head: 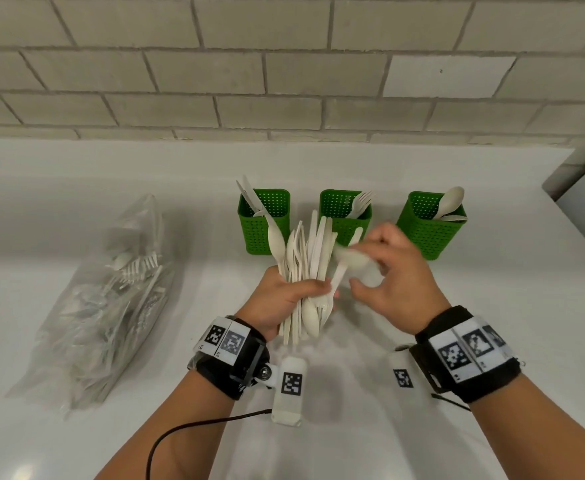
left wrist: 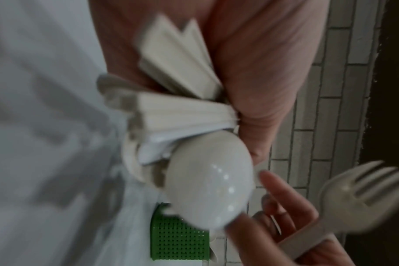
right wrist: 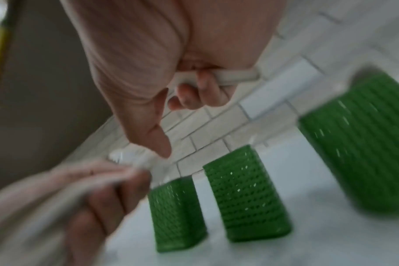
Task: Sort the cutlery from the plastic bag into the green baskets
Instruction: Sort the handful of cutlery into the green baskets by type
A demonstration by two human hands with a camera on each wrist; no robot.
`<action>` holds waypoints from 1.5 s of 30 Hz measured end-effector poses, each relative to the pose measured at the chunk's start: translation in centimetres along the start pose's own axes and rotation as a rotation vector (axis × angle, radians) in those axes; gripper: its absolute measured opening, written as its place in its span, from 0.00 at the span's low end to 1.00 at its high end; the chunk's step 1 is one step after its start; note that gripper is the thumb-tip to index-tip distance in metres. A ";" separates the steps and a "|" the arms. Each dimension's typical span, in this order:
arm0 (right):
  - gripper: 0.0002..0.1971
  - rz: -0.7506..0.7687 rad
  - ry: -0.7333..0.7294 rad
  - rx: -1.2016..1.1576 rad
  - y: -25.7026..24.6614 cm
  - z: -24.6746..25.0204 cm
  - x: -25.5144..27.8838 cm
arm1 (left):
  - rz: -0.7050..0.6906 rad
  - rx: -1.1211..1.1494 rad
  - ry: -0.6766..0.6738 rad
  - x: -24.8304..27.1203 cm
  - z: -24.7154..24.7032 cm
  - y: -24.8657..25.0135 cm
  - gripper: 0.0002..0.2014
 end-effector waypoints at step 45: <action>0.15 -0.494 -0.109 -0.267 2.3 -2.2 -1.0 | 0.123 -0.145 -0.056 1.3 -0.1 1.0 0.01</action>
Point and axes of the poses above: each hand's wrist, its own x-axis away from the middle knuckle, its own z-axis out of the back of the hand, y = z × x, the point moved 10 cm from there along -x, towards the middle knuckle, and after that the axes turned 13 degrees about y, right-handed, at the moved point
